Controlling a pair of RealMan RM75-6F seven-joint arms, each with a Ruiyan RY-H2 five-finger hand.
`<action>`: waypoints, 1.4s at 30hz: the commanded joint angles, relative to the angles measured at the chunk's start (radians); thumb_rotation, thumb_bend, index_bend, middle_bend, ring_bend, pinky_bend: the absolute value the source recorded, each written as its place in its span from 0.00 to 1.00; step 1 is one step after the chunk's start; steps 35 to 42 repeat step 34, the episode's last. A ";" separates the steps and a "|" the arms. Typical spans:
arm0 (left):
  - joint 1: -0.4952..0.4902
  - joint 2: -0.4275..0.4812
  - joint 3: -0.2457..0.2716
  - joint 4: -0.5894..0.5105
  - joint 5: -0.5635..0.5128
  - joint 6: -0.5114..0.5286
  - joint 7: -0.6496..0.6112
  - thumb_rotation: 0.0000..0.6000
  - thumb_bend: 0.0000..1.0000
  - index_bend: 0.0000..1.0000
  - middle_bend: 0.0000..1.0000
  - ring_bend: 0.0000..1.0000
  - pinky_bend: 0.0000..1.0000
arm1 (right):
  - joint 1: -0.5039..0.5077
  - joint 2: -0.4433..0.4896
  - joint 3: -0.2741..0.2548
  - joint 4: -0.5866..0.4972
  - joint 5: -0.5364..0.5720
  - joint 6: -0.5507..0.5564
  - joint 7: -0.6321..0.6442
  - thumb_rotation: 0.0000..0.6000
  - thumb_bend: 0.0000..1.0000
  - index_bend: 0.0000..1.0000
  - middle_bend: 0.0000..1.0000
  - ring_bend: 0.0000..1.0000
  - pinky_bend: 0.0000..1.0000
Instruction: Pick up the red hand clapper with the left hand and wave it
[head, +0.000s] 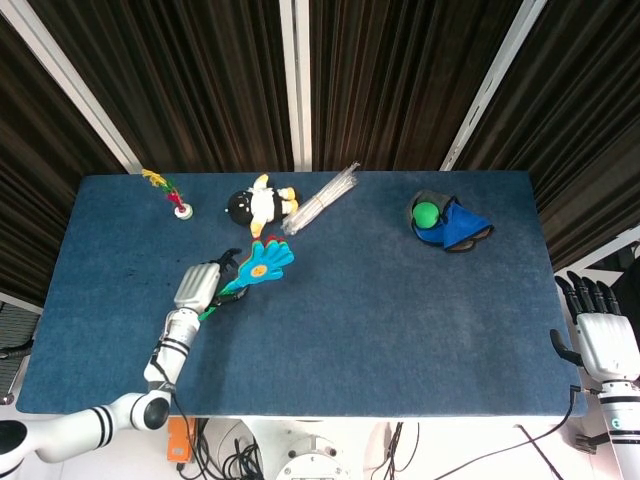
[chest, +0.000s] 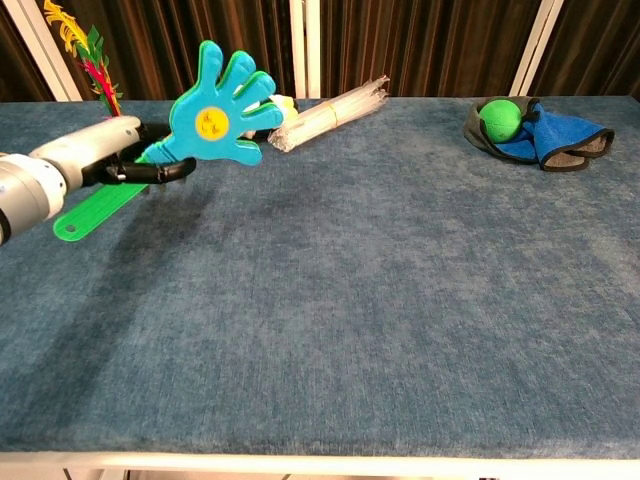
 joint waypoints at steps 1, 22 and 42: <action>0.008 0.040 0.005 -0.049 -0.008 -0.011 0.012 0.54 0.14 0.00 0.00 0.00 0.00 | 0.000 0.000 0.000 -0.001 -0.001 0.001 -0.002 1.00 0.33 0.00 0.00 0.00 0.00; 0.260 0.396 0.201 -0.217 0.286 0.343 0.051 0.95 0.14 0.00 0.00 0.00 0.00 | -0.010 0.011 0.005 -0.025 -0.011 0.031 0.001 1.00 0.32 0.00 0.00 0.00 0.00; 0.442 0.548 0.335 -0.130 0.456 0.516 -0.085 0.93 0.15 0.00 0.00 0.00 0.00 | 0.007 -0.011 -0.006 -0.042 -0.026 0.010 -0.066 1.00 0.32 0.00 0.00 0.00 0.00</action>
